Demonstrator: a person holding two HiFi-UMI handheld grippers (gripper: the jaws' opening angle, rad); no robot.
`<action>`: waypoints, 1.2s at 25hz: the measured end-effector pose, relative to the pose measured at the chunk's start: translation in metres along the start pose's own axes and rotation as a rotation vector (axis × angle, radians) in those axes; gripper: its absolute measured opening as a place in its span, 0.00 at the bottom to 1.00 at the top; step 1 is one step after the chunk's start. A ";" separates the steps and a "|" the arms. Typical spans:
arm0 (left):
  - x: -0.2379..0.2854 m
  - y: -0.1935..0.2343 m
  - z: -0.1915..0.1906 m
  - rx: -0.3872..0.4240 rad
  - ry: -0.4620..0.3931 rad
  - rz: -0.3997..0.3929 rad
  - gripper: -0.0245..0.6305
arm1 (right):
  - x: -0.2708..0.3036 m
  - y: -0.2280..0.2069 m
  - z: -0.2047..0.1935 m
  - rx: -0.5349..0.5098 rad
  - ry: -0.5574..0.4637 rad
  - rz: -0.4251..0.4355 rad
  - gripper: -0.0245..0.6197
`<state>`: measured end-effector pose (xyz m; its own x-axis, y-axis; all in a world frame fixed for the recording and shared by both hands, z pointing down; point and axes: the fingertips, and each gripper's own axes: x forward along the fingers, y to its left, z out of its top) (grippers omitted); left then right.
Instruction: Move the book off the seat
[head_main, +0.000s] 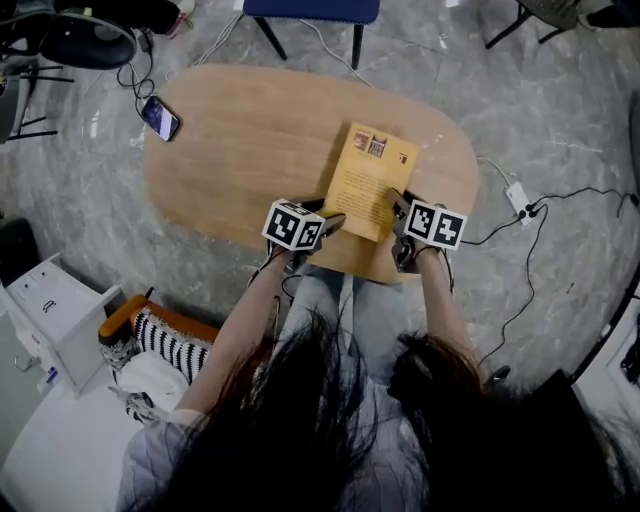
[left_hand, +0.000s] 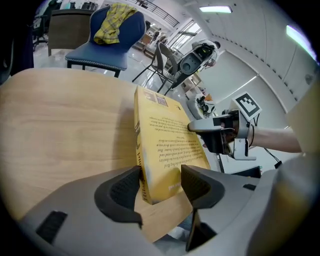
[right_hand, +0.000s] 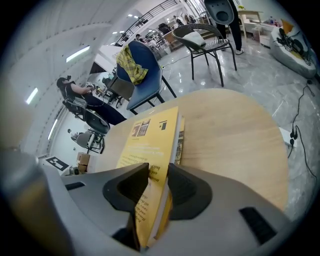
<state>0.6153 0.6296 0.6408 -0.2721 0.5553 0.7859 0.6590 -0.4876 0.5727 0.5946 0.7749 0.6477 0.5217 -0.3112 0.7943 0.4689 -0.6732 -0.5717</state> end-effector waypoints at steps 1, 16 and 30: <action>0.004 0.002 -0.003 -0.012 0.007 0.002 0.45 | 0.004 -0.002 -0.001 -0.005 0.004 -0.008 0.24; 0.014 0.036 -0.013 -0.248 -0.025 0.003 0.44 | 0.017 -0.026 -0.021 -0.109 0.006 -0.142 0.22; -0.043 -0.033 0.014 -0.203 -0.176 -0.076 0.40 | -0.068 0.040 0.007 -0.224 -0.123 -0.037 0.22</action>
<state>0.6151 0.6317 0.5849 -0.1779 0.6955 0.6962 0.4825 -0.5549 0.6777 0.5827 0.7736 0.5696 0.5964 -0.2086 0.7751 0.3271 -0.8187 -0.4720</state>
